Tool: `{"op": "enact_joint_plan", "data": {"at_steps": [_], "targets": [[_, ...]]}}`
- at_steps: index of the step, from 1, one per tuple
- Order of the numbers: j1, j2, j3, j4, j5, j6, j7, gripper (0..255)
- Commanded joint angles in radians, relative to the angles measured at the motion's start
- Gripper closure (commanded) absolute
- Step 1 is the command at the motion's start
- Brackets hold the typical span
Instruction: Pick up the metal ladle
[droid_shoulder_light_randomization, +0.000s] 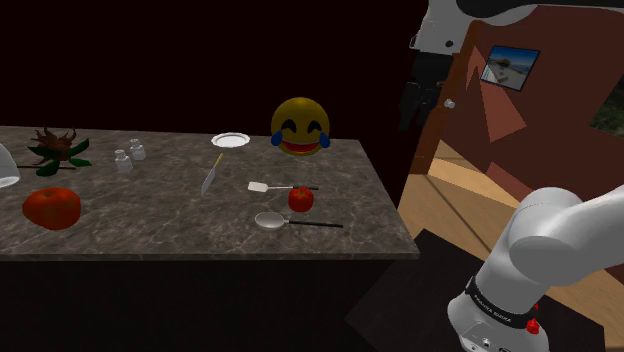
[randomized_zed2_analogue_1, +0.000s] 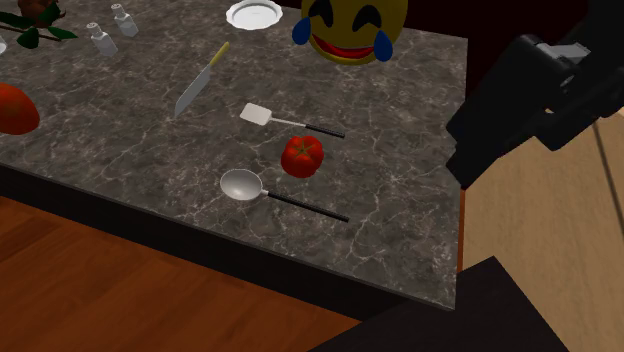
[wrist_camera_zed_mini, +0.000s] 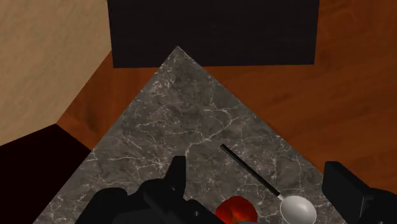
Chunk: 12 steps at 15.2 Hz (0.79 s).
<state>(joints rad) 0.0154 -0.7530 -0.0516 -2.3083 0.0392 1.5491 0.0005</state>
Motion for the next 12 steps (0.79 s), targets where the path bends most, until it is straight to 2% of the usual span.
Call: {"op": "enact_joint_plan", "data": {"at_steps": [1,12], "targets": [[0.0,0.0,0.0,0.0,0.0,0.0,0.0,0],[0.083,0.285,0.022,-0.082,-0.049,0.347,-0.182,0]]}}
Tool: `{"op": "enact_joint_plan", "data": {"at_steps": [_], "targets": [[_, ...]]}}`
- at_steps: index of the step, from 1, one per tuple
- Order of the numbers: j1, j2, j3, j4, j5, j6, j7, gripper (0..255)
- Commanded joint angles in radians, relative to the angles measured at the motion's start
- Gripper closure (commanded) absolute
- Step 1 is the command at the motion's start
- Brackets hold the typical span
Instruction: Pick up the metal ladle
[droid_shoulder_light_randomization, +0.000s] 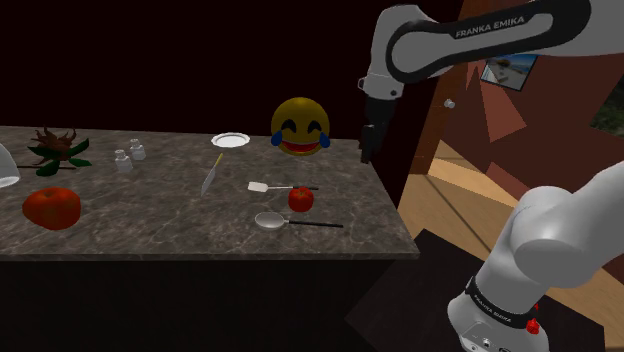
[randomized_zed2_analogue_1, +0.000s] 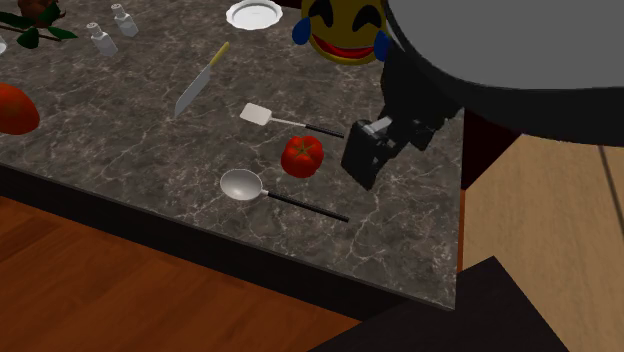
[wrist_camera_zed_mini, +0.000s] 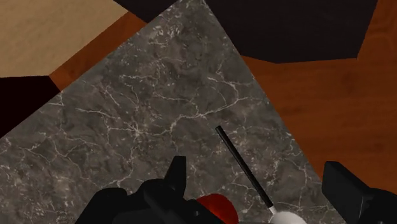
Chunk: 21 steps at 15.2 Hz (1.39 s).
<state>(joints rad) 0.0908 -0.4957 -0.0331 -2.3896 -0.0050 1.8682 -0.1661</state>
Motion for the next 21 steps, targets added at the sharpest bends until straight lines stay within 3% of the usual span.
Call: {"op": "enact_joint_plan", "data": {"at_steps": [1,12,21], "targets": [[0.014,0.059,0.006,-0.001,-0.009,0.058,-0.03,0],[0.071,0.433,0.051,0.063,-0.086,0.355,-0.158,0],[0.117,0.758,0.083,0.202,-0.209,0.527,-0.206,0]]}}
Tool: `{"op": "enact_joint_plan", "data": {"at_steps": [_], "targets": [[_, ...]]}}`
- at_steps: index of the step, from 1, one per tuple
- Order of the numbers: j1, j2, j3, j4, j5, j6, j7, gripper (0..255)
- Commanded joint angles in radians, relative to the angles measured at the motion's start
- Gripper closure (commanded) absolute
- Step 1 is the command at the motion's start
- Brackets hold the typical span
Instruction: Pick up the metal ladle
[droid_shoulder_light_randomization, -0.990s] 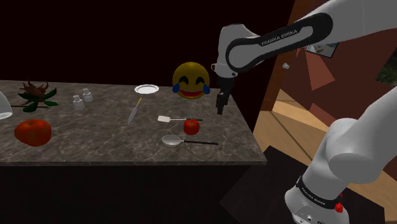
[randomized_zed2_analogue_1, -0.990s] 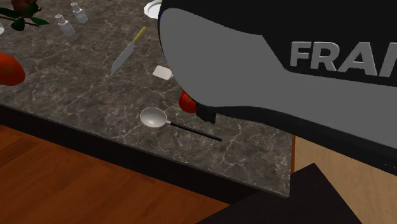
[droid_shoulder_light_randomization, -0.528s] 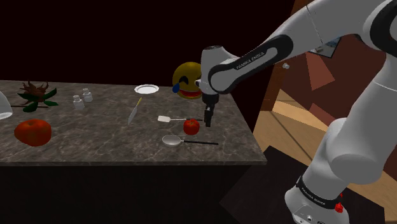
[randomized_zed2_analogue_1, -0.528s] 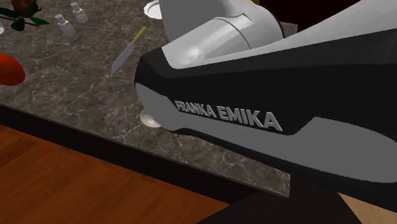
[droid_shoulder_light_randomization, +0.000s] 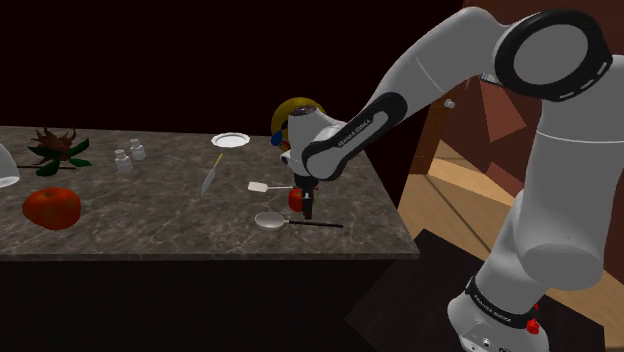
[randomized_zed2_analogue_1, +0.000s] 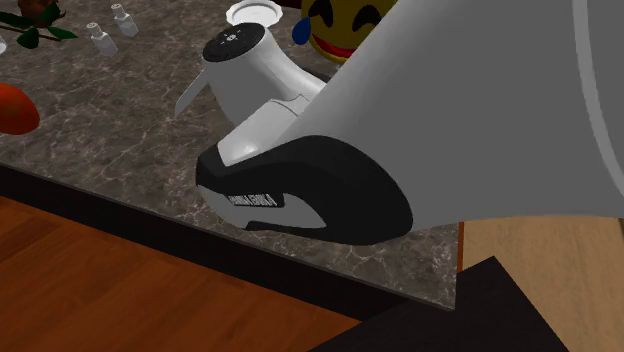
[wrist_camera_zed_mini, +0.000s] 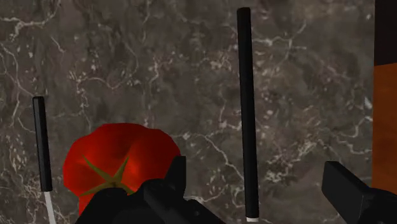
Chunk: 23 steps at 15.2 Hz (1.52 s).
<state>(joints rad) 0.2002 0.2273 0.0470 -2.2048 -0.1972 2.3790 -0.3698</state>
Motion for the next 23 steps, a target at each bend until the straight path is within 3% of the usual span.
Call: {"op": "enact_joint_plan", "data": {"at_steps": [1,11,12,23], "targets": [[0.014,0.071,0.004,0.037,-0.033,0.031,-0.006,0],[0.024,0.17,-0.007,0.046,-0.065,0.118,0.019,0],[0.024,0.172,-0.007,0.047,-0.065,0.118,0.019,255],[0.022,0.148,-0.004,0.045,-0.058,0.097,0.012,255]]}}
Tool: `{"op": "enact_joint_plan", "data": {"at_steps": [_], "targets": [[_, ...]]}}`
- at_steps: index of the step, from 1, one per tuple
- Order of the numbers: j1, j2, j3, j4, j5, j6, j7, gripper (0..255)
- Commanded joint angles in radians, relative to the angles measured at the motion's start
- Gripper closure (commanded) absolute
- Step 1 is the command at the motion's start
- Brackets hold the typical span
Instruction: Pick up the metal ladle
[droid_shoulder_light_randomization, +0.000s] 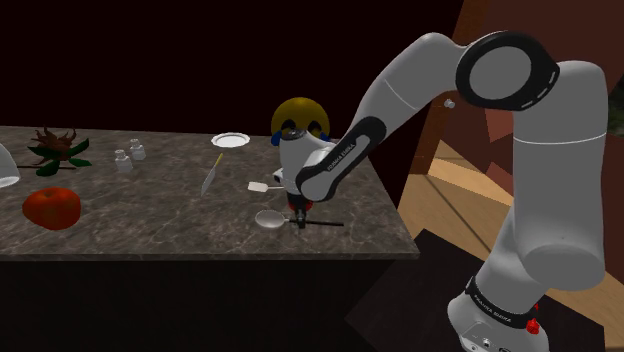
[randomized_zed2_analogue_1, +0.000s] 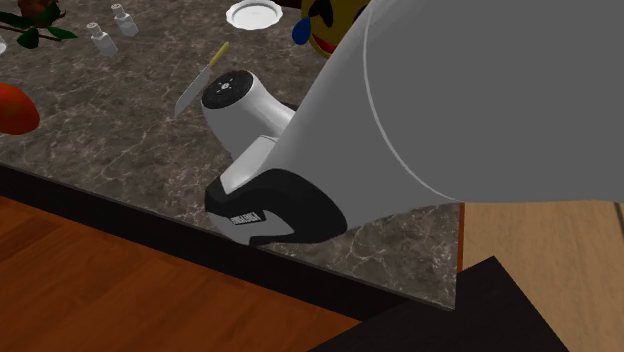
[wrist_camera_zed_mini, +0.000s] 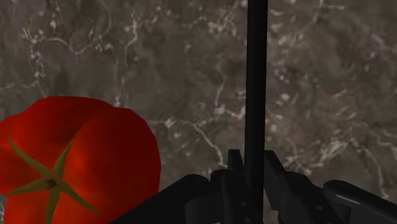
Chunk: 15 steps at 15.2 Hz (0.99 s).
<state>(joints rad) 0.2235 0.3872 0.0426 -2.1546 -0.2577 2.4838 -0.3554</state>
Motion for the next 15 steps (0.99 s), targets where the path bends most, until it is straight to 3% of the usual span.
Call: {"op": "enact_joint_plan", "data": {"at_steps": [1,15], "targets": [[-0.002,-0.023,0.002,-0.005,0.005,-0.018,-0.006,255],[-0.01,-0.147,0.018,0.008,0.043,-0.153,-0.046,255]]}}
